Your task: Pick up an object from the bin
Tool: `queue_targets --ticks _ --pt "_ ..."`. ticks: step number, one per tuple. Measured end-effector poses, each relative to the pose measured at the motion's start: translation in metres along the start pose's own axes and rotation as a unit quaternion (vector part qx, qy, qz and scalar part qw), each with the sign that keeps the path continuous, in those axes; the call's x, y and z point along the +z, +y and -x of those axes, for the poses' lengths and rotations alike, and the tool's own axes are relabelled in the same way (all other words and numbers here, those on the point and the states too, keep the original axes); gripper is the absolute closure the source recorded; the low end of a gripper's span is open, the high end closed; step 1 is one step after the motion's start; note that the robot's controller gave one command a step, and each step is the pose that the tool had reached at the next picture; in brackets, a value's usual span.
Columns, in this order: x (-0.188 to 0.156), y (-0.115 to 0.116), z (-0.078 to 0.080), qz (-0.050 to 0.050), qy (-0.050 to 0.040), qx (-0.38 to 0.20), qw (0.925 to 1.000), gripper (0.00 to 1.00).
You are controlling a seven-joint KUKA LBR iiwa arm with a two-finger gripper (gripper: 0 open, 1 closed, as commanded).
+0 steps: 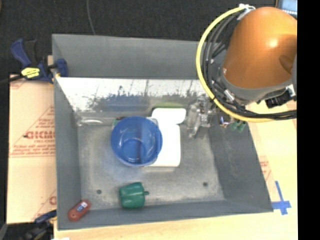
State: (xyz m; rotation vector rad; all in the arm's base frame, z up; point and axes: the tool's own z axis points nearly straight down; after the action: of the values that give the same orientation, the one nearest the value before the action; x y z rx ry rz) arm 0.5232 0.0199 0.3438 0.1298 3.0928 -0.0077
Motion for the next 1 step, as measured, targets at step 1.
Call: queue_targets --ticks 1 --pt "-0.0306 -0.0226 -0.0037 0.001 -0.0124 0.108 0.9941 0.00"
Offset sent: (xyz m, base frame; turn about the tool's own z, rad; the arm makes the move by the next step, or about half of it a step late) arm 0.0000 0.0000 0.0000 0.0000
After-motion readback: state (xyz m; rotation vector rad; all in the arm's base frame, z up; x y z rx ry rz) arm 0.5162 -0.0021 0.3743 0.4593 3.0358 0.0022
